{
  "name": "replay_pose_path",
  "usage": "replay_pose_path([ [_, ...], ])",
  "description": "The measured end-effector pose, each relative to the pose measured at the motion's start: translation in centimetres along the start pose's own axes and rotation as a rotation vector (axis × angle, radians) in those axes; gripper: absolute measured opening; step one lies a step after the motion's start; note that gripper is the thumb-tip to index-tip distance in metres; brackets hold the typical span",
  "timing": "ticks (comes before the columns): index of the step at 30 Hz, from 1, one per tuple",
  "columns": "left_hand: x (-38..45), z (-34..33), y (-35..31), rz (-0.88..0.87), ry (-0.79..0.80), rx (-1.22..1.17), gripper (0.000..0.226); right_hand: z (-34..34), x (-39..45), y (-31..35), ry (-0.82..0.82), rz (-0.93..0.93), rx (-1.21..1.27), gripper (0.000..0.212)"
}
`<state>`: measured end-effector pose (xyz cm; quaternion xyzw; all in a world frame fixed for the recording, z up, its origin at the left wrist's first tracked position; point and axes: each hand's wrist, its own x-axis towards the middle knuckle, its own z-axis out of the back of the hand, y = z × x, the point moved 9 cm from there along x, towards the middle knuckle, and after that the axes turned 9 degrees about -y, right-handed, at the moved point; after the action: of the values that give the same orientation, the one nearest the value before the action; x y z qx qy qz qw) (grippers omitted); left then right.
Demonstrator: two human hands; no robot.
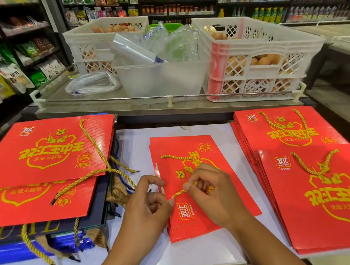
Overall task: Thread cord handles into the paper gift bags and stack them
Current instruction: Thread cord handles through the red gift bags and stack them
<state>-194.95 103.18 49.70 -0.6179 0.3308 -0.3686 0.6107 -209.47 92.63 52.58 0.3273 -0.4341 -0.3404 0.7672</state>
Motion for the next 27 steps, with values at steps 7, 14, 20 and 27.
replay_pose_path([
  [7, -0.2, 0.2, -0.4, -0.073, -0.003, 0.092, 0.019, 2.0, 0.4, 0.1, -0.135, 0.088, -0.189, 0.018],
  [14, -0.8, 0.5, -2.5, -0.104, 0.013, 0.131, 0.015, 7.0, -1.2, -0.2, -0.262, -0.020, -0.141, 0.012],
  [20, -1.7, 0.3, -11.2, -0.438, 0.117, 0.450, 0.028, 11.3, 0.1, 0.7, -0.319, -0.107, -0.036, 0.033],
  [27, -3.7, 1.4, -18.0, -0.676, 0.181, 0.573, 0.040, 12.4, 0.8, -2.1, -0.196, -0.451, 0.287, 0.051],
])
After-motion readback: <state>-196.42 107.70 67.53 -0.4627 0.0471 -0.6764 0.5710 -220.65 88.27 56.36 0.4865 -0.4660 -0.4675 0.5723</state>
